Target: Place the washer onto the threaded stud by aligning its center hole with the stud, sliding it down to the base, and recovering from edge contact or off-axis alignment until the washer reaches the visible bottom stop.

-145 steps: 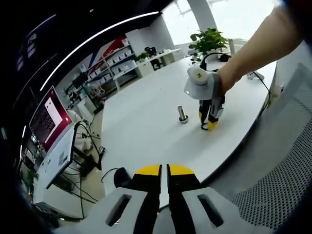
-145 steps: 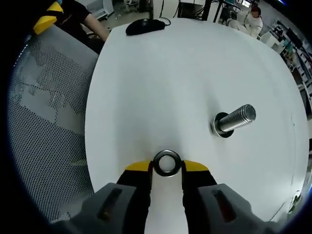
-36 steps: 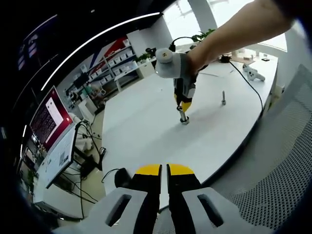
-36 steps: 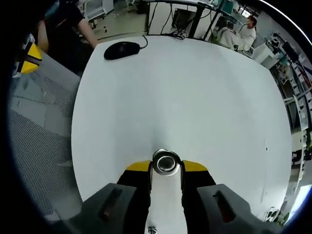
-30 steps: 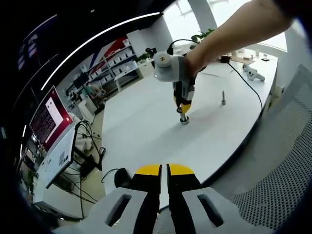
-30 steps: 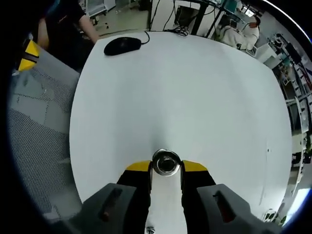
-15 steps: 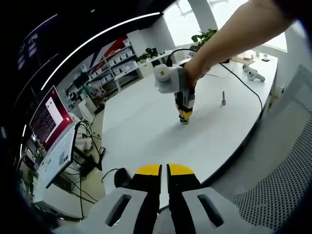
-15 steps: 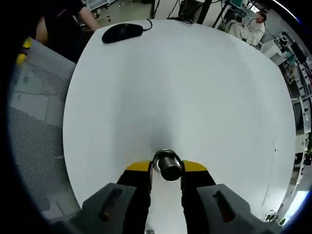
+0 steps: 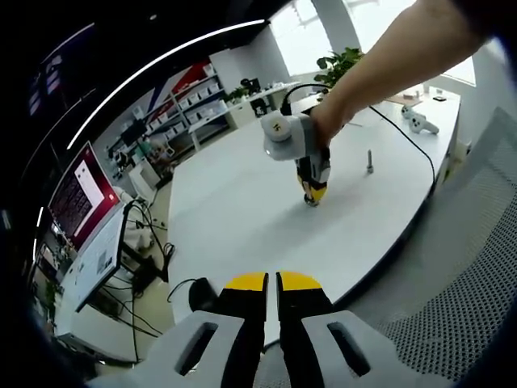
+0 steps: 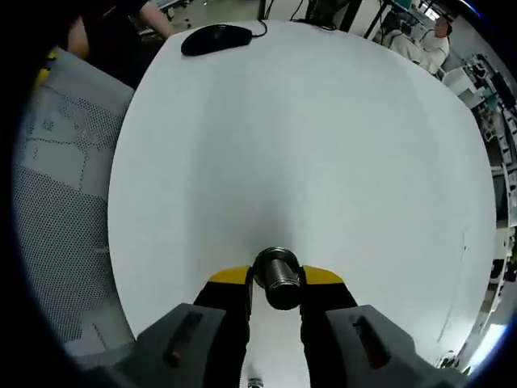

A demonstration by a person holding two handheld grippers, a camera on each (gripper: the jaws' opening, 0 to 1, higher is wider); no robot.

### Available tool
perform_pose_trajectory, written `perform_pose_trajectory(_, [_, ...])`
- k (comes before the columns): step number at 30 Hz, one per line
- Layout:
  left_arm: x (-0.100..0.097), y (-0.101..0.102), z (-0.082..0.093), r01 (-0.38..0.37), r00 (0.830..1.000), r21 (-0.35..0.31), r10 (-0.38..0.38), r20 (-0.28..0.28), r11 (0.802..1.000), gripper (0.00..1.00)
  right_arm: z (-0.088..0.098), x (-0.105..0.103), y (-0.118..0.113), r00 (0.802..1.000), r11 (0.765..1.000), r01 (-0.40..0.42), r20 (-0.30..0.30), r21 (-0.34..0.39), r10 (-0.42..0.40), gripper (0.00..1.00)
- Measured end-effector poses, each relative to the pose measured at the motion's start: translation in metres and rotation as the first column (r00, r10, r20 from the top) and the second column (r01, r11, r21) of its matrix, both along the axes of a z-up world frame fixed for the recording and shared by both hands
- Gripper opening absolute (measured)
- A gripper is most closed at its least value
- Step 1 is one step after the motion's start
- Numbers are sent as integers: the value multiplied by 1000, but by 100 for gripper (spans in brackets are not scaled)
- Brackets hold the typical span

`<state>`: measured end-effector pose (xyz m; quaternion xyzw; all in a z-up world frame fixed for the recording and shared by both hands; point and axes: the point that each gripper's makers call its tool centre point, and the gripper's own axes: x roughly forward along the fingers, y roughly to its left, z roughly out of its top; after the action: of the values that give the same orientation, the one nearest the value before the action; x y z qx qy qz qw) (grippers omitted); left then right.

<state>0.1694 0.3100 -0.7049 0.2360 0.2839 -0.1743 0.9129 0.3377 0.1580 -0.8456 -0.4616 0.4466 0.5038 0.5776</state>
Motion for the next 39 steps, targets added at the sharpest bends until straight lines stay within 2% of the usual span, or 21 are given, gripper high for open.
perform_pose_trajectory(5, [0,0,0,0,1000,1,0,-2,1000,2,-3,-6,-7,999,1000,13,-29,5,-13,23])
perform_pose_trajectory(13, [-1,0,-1,2,1000,3,-2,-3,1000,2,-6,-24,-23,999,999,-23,-44,-31,21,23])
perform_pose_trajectory(19, [-1,0,-1,4,1000,3,-4,-5,1000,2,-9,-32,-36,999,999,-15,-52,-33,13,23])
perform_pose_trajectory(28, [-1,-1,-3,9,1000,7,-9,-11,1000,2,-10,-40,-37,999,997,-38,-36,-60,36,23])
perform_pose_trajectory(30, [-1,-1,-3,10,1000,9,-10,-12,1000,2,-11,-39,-37,999,998,-20,-32,-63,18,24])
perform_pose_trajectory(31, [-1,-1,-3,11,1000,9,-11,-12,1000,2,-14,-39,-37,999,998,-23,-25,-62,22,25])
perform_pose_trajectory(33, [-2,-1,-3,13,1000,10,-13,-15,1000,2,-14,-37,-39,993,989,-120,7,-83,121,25])
perform_pose_trajectory(36, [-3,-2,-4,18,1000,12,-17,-17,1000,2,-8,-36,-35,996,996,-71,44,-47,73,28])
perform_pose_trajectory(39, [-3,-2,-4,20,1000,13,-20,-20,1000,2,4,-35,-30,999,1000,-9,45,27,8,33])
